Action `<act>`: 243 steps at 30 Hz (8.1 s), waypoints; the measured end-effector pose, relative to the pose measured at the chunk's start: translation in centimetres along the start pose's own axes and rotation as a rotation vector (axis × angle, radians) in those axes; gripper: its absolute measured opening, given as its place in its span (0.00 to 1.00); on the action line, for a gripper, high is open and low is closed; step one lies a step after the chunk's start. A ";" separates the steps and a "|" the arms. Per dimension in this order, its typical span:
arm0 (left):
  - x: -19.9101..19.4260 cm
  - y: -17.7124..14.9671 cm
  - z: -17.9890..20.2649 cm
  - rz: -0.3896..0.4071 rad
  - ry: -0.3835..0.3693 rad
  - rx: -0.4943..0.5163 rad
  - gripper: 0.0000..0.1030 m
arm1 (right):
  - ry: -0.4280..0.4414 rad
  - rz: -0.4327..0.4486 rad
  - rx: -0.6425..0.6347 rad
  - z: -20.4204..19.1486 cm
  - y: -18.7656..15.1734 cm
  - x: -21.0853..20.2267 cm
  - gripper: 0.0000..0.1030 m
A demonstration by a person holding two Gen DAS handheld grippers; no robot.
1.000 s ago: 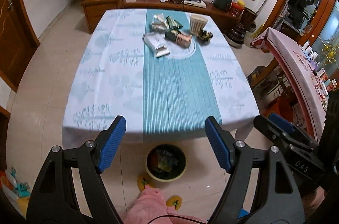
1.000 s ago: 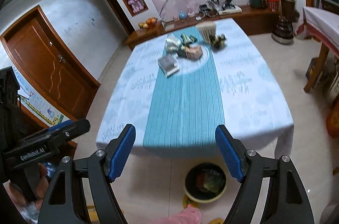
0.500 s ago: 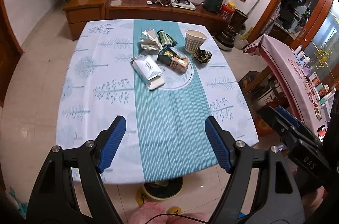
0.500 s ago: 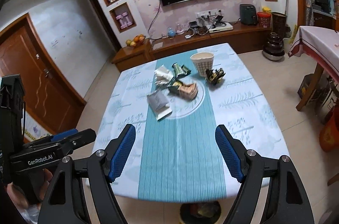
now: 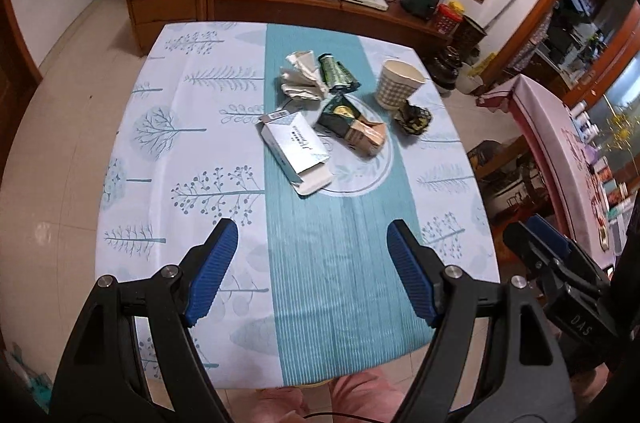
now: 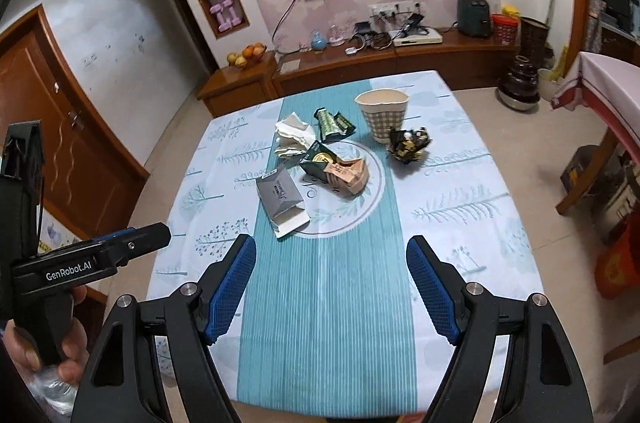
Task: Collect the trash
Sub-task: 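Raise both grippers back over the table toward the remaining trash, then grasp the silver earplug box with the left gripper while the right grasps the milk carton, then carry the earplug box and milk carton over the black bin with both grippers, then open both grippers over the bin, dropping the box and carton, then move both grippers back over the table toward the remaining trash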
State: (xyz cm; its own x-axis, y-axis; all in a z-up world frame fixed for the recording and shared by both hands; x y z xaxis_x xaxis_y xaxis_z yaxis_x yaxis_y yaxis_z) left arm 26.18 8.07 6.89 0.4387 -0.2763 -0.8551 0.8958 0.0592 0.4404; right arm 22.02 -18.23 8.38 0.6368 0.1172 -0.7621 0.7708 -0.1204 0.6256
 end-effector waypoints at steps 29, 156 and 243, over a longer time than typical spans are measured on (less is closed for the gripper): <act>21.9 7.7 -2.5 -0.192 0.187 -0.345 0.76 | 0.170 -0.235 -0.323 4.6 9.7 29.7 0.80; 28.9 -41.5 -3.1 -0.508 0.101 0.232 0.83 | -0.019 -0.616 0.427 8.7 -54.2 25.0 0.84; 5.2 8.6 0.5 -0.041 -0.029 0.119 0.83 | -0.118 -0.085 0.320 6.3 1.5 7.8 0.85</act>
State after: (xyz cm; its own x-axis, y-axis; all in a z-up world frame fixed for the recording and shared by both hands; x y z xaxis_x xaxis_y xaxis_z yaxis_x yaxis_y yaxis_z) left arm 36.17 6.67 6.37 0.3976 -0.3040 -0.8657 0.8976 -0.0667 0.4356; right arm 28.02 -23.71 2.32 0.5500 0.0269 -0.8348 0.7641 -0.4198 0.4898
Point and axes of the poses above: each gripper's, at about its wrist camera, not at the fingertips, and x roughly the way its jaws point, z to its right, y to its top, the point moved 1 cm from there along x, roughly the way its jaws point, and after that the axes turned 4 degrees about -x, right-handed, at the moved point
